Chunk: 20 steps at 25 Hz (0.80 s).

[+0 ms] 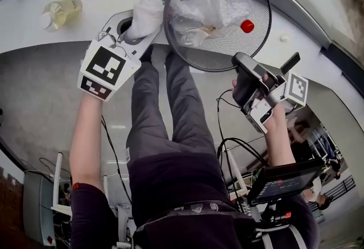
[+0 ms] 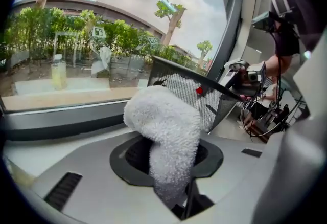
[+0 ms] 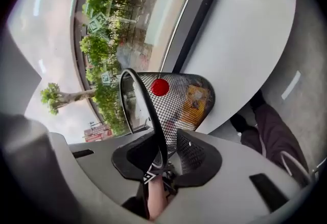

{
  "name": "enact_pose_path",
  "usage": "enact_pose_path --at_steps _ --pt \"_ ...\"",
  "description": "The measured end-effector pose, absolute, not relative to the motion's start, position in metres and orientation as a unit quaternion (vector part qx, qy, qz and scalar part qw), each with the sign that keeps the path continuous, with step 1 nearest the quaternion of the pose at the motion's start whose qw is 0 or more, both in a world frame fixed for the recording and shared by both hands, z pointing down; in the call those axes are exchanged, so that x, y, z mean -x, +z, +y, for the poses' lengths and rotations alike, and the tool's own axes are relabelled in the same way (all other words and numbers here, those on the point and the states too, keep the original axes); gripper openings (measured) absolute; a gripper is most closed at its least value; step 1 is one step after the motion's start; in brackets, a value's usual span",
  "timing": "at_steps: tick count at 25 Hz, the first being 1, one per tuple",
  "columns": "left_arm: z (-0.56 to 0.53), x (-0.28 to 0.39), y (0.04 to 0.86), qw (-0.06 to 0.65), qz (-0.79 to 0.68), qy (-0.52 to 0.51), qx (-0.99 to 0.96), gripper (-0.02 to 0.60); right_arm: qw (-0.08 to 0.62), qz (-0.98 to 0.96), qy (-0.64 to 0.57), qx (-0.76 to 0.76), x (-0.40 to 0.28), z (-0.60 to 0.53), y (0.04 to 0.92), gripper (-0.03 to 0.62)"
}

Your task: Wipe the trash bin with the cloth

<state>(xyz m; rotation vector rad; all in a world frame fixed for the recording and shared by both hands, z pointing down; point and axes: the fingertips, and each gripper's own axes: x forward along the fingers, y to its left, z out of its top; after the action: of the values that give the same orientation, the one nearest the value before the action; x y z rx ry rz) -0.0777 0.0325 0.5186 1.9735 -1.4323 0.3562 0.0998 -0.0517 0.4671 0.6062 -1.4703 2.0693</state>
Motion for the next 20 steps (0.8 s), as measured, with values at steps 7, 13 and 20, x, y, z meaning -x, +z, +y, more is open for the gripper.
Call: enact_pose_path --at_steps 7,13,20 --pt "0.069 0.007 0.549 0.381 -0.477 0.177 -0.772 0.118 0.236 -0.506 0.800 -0.219 -0.097 -0.031 0.468 0.103" --pt "0.078 0.030 0.572 0.423 -0.514 0.189 -0.722 0.118 0.247 -0.515 0.799 -0.188 -0.090 -0.014 0.463 0.104" --pt "0.062 0.117 0.611 0.444 -0.596 0.218 -0.633 0.135 0.322 -0.598 0.713 -0.176 -0.110 -0.015 0.456 0.104"
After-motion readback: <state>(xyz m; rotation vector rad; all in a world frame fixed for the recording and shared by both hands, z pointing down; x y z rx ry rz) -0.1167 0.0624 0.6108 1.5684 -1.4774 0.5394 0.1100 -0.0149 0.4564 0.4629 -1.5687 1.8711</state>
